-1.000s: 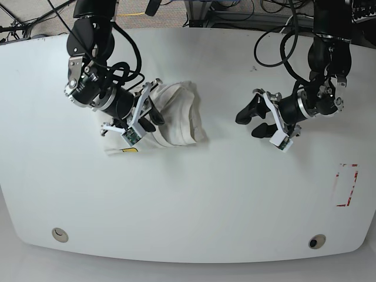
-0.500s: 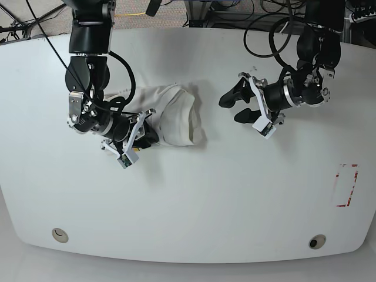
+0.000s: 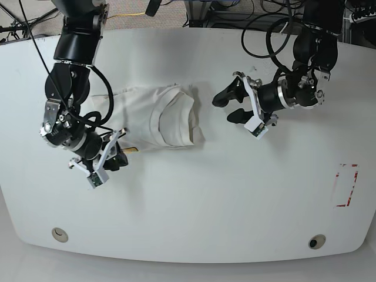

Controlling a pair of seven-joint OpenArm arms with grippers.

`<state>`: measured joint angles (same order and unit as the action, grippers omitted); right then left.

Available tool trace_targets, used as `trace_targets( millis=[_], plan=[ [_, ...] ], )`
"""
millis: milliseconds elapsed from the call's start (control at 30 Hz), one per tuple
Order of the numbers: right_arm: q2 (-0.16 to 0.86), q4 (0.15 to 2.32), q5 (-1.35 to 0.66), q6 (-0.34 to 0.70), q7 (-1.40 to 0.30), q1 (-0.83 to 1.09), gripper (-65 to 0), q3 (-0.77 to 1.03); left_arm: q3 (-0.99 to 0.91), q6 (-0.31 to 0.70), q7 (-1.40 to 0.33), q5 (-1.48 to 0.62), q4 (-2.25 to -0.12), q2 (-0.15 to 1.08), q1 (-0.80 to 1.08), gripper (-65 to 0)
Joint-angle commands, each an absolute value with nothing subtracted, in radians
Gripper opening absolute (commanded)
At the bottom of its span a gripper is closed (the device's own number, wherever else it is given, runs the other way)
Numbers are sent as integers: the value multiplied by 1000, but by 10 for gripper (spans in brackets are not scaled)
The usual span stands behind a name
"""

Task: Fold the T-shirt properly
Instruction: 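Lower the left gripper onto the bundle's edge and grasp it, then pull the bundle with the left gripper while the right gripper holds its edge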

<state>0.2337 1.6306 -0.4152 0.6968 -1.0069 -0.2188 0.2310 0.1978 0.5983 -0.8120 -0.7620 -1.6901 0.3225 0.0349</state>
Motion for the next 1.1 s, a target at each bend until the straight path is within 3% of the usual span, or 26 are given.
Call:
trace_targets(
  millis=[0, 267, 567, 800, 1067],
  plan=[
    [278, 1647, -424, 698, -997, -237, -512, 257, 229, 602, -782, -760, -1710, 292, 13, -285],
    [354, 1561, -423, 698, -980, -236, -512, 260, 440, 602, -762, -521, -1707, 151, -30, -285],
    [348, 1360, -361, 698, -809, -234, -512, 257, 476, 604, -717, -243, -1653, -4, -38, -285],
    [343, 1202, -236, 698, -661, -236, -512, 255, 472, 604, -714, -197, -1552, -4, -42, -285],
    [352, 1187, -219, 698, -636, -183, -512, 262, 475, 610, -714, -134, -1437, 68, -94, -285]
  ],
)
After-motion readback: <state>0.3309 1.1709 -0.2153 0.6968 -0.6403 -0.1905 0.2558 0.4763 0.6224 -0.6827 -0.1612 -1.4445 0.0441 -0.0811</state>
